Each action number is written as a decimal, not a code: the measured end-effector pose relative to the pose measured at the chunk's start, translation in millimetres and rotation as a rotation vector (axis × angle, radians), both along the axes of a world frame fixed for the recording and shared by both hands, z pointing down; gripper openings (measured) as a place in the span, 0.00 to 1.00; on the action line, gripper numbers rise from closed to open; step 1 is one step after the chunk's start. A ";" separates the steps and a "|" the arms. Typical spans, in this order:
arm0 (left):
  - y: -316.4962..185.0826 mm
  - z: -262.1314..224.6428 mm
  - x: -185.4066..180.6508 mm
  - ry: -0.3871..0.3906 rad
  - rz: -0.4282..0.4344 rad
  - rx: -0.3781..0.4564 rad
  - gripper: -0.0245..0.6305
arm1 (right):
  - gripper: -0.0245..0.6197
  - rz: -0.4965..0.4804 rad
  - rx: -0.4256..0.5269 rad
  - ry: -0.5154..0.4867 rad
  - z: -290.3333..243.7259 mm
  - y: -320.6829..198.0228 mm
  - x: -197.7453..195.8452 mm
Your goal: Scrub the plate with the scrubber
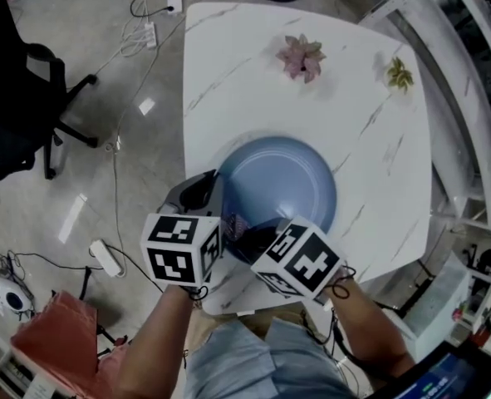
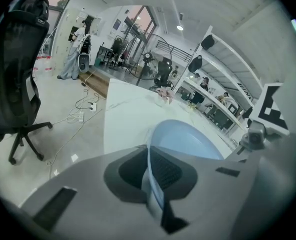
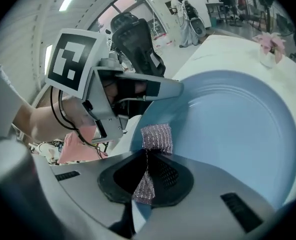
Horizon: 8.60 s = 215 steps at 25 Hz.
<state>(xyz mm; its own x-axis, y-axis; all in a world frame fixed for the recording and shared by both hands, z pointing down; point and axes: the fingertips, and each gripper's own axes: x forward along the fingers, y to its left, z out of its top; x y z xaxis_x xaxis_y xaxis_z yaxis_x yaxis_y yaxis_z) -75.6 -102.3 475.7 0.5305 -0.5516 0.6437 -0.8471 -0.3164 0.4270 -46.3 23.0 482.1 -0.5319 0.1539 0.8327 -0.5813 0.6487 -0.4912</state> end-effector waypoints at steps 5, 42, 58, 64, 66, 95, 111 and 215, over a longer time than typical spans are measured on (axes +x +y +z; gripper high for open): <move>1.3 -0.6 -0.5 0.001 -0.004 -0.002 0.06 | 0.10 0.034 -0.061 0.024 -0.4 10.1 22.9; 4.1 0.6 4.1 -0.011 0.031 -0.036 0.06 | 0.10 0.199 0.014 0.102 0.4 -120.2 103.8; -0.8 1.7 6.3 0.013 0.010 -0.062 0.06 | 0.10 -0.051 -0.008 0.064 0.7 -88.1 20.2; -1.0 2.0 6.2 0.011 0.008 -0.059 0.06 | 0.10 -0.089 -0.048 0.009 -0.4 -44.6 1.3; -1.0 2.0 5.6 0.006 0.006 -0.056 0.06 | 0.10 -0.094 -0.059 -0.005 -0.4 -32.2 -1.0; 3.9 2.3 2.0 -0.018 0.012 -0.045 0.06 | 0.10 0.183 -0.059 0.106 1.3 -32.6 115.6; 5.8 1.3 3.9 0.003 0.008 -0.051 0.06 | 0.10 0.149 -0.022 0.110 -0.2 -108.9 107.4; 6.5 5.5 3.2 -0.011 0.013 -0.069 0.06 | 0.10 0.044 -0.061 0.031 1.8 -9.3 67.5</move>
<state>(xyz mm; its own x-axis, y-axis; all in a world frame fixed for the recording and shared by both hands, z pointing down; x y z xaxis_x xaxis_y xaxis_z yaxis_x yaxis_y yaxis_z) -72.4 -95.8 481.3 0.5304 -0.4984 0.6857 -0.8476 -0.2975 0.4394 21.2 13.7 483.8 -0.5131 0.1816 0.8389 -0.6243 0.5918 -0.5099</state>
